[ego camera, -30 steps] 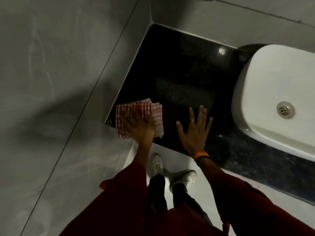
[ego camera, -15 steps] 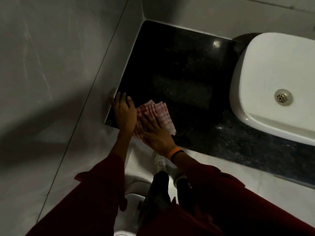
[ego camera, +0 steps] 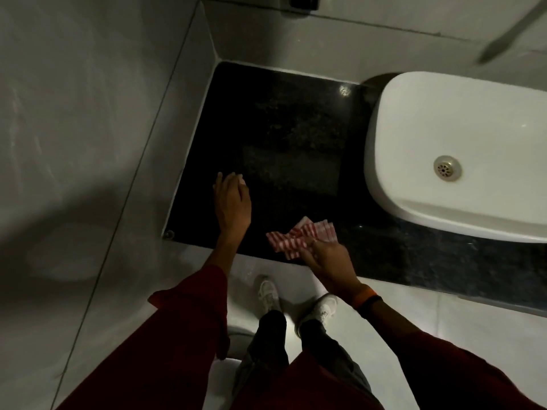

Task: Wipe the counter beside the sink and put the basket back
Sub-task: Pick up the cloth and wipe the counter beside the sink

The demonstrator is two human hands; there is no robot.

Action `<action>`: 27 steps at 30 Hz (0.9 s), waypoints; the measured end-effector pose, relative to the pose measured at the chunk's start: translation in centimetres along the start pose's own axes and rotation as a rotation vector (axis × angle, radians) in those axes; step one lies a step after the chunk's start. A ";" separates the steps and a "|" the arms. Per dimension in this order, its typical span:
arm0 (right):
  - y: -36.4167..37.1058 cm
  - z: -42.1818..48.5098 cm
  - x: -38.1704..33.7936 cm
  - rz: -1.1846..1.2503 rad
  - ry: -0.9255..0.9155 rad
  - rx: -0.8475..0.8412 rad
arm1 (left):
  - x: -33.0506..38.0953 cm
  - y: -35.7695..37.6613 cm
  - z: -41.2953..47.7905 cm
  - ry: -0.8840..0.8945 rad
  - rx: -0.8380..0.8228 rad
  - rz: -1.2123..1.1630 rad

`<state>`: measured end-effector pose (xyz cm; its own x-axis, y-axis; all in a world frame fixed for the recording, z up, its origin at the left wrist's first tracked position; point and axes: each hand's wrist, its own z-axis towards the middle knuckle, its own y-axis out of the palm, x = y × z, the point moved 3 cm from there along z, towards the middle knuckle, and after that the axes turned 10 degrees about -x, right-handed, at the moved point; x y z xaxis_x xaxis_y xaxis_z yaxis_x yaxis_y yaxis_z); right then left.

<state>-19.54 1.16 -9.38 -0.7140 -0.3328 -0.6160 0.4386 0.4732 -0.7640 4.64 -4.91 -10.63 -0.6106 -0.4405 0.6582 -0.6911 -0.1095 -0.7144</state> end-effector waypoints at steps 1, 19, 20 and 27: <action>-1.0 0.5 0.2 0.131 0.076 0.002 | 0.3 0.2 0.3 0.019 -0.013 0.022; 1.3 7.7 3.2 -0.529 0.238 -0.081 | -0.8 3.6 3.5 0.317 -0.014 0.523; 1.7 7.8 3.3 -0.528 0.247 -0.065 | -1.2 3.8 3.4 0.332 -0.008 0.539; 1.1 14.0 3.9 -0.459 0.223 0.025 | -1.8 4.5 4.1 0.307 -0.030 0.656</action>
<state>-14.17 -11.03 -15.31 -0.9340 -0.3185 -0.1617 0.0631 0.2986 -0.9523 4.26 -8.30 -15.99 -0.9812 -0.1370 0.1358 -0.1523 0.1177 -0.9813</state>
